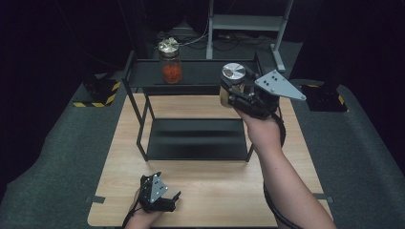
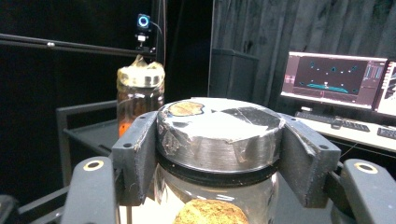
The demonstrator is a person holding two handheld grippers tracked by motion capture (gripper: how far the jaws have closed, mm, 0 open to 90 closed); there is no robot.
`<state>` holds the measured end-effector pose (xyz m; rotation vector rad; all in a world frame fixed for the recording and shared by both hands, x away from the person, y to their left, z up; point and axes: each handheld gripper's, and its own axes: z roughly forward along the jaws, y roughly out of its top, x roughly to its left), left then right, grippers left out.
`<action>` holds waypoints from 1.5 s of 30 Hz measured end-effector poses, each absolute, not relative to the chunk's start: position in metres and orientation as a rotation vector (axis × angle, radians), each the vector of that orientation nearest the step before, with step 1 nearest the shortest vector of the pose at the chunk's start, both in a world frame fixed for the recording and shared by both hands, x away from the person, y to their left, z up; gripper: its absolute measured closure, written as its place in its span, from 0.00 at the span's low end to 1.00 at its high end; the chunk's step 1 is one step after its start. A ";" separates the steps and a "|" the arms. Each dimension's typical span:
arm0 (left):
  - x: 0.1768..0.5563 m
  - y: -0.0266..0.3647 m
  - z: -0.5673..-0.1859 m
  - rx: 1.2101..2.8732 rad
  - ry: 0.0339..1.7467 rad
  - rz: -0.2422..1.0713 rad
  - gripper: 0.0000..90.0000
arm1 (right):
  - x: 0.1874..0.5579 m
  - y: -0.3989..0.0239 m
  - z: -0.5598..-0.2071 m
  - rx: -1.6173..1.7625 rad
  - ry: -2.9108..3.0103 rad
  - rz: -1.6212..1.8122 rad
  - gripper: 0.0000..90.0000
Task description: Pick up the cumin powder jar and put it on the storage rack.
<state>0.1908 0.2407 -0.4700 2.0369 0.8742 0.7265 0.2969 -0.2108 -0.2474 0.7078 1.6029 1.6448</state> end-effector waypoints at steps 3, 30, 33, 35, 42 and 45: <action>0.191 0.241 -0.470 2.040 0.871 0.726 0.01 | 0.300 -0.209 -0.243 0.714 1.594 1.647 0.39; 0.191 0.245 -0.471 2.021 0.873 0.717 0.01 | 0.352 -0.181 -0.231 0.787 1.553 1.608 0.39; 0.190 0.244 -0.471 2.023 0.869 0.720 0.01 | 0.357 -0.179 -0.231 0.801 1.550 1.610 0.38; 0.190 0.244 -0.471 2.023 0.866 0.724 0.01 | 0.360 -0.177 -0.231 0.802 1.549 1.605 0.38; 0.190 0.245 -0.471 2.018 0.873 0.718 0.01 | 0.368 -0.173 -0.234 0.810 1.548 1.607 0.38; 0.190 0.245 -0.471 2.019 0.869 0.720 0.01 | 0.371 -0.171 -0.236 0.827 1.543 1.608 0.39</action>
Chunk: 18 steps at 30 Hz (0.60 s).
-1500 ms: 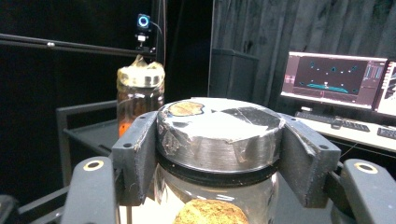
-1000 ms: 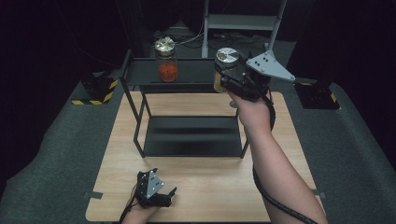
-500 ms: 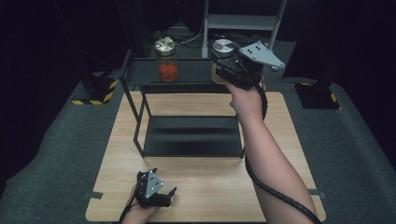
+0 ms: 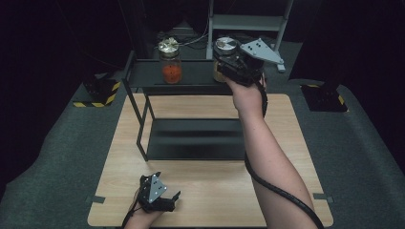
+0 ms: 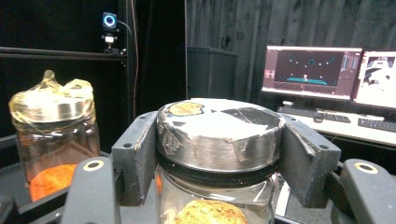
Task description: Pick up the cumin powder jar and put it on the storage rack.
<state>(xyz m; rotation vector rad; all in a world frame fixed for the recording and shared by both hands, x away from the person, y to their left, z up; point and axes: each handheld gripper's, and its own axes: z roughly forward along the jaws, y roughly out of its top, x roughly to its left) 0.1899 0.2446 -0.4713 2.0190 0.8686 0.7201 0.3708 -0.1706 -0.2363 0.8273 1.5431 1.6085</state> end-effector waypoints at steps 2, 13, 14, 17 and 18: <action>0.190 0.245 -0.471 2.019 0.868 0.722 0.01 | 0.372 -0.170 -0.237 0.834 1.545 1.608 0.38; 0.190 0.246 -0.472 2.012 0.871 0.717 0.01 | 0.376 -0.168 -0.241 0.838 1.554 1.602 0.38; 0.190 0.246 -0.472 2.012 0.871 0.717 0.01 | 0.376 -0.168 -0.241 0.836 1.555 1.600 0.38; 0.190 0.246 -0.472 2.011 0.869 0.717 0.01 | 0.377 -0.168 -0.241 0.834 1.557 1.599 0.38; 0.190 0.246 -0.472 2.011 0.868 0.717 0.01 | 0.377 -0.168 -0.241 0.835 1.557 1.598 0.38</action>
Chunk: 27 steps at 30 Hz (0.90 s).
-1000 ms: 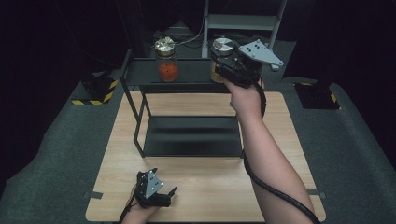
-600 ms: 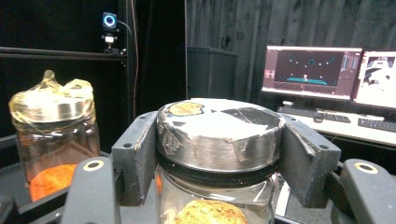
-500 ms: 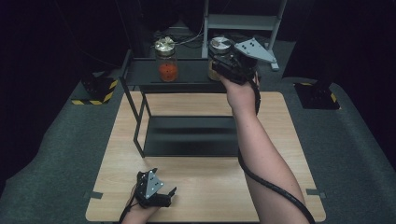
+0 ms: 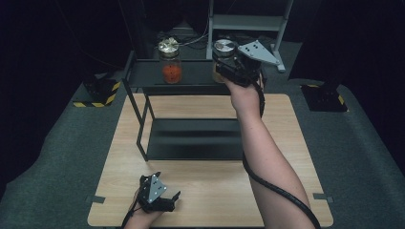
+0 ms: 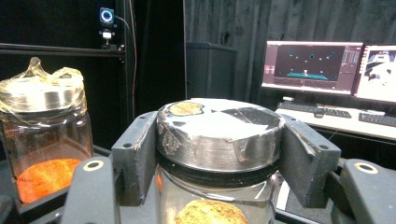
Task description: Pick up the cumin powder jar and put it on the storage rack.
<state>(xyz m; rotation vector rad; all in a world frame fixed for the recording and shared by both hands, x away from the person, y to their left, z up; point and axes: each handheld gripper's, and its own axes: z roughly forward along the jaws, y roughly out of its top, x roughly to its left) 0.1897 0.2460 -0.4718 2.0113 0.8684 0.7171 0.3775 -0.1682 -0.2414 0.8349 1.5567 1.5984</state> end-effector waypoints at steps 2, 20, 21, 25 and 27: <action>0.190 0.246 -0.472 2.010 0.869 0.717 0.01 | 0.378 -0.168 -0.242 0.833 1.557 1.597 0.38; 0.190 0.246 -0.472 2.012 0.866 0.718 0.01 | 0.378 -0.168 -0.242 0.828 1.558 1.589 0.38; 0.190 0.246 -0.472 2.011 0.866 0.718 0.01 | 0.378 -0.168 -0.242 0.829 1.559 1.588 0.38; 0.190 0.246 -0.472 2.010 0.867 0.717 0.01 | 0.377 -0.165 -0.240 0.845 1.556 1.575 0.29; 0.190 0.246 -0.472 2.011 0.867 0.717 0.01 | 0.377 -0.165 -0.239 0.852 1.559 1.579 0.24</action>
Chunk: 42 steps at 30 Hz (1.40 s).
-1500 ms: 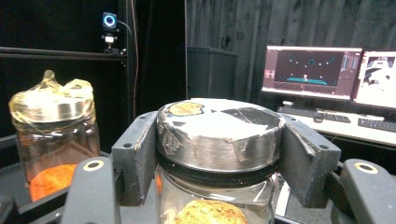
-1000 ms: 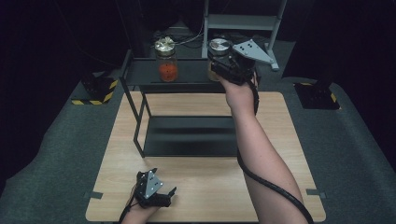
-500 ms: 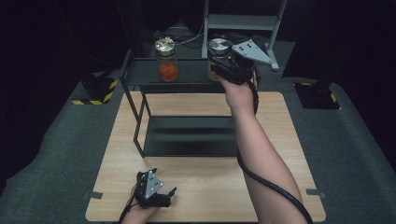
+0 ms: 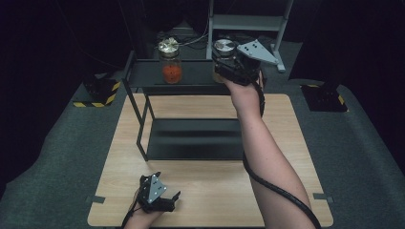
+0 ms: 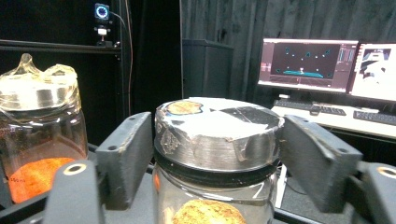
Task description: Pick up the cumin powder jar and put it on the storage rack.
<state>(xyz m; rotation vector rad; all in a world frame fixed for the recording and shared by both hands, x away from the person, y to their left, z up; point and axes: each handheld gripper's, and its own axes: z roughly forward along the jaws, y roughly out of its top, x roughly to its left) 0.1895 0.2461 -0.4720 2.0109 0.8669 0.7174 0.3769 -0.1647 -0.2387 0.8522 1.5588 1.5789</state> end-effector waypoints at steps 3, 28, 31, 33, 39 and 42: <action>0.189 0.246 -0.472 2.012 0.865 0.719 0.01 | 0.377 -0.165 -0.237 0.844 1.572 1.573 0.19; 0.190 0.245 -0.471 2.020 0.866 0.721 0.01 | 0.340 -0.162 -0.244 0.816 1.561 1.574 0.00; 0.190 0.245 -0.471 2.021 0.868 0.721 0.01 | 0.334 -0.166 -0.246 0.800 1.561 1.574 0.00; 0.190 0.245 -0.471 2.019 0.869 0.721 0.01 | 0.328 -0.168 -0.248 0.791 1.565 1.573 0.00; 0.190 0.244 -0.471 2.021 0.869 0.722 0.01 | 0.314 -0.175 -0.252 0.764 1.568 1.583 0.00; 0.190 0.244 -0.471 2.020 0.869 0.721 0.01 | 0.306 -0.178 -0.255 0.754 1.570 1.588 0.00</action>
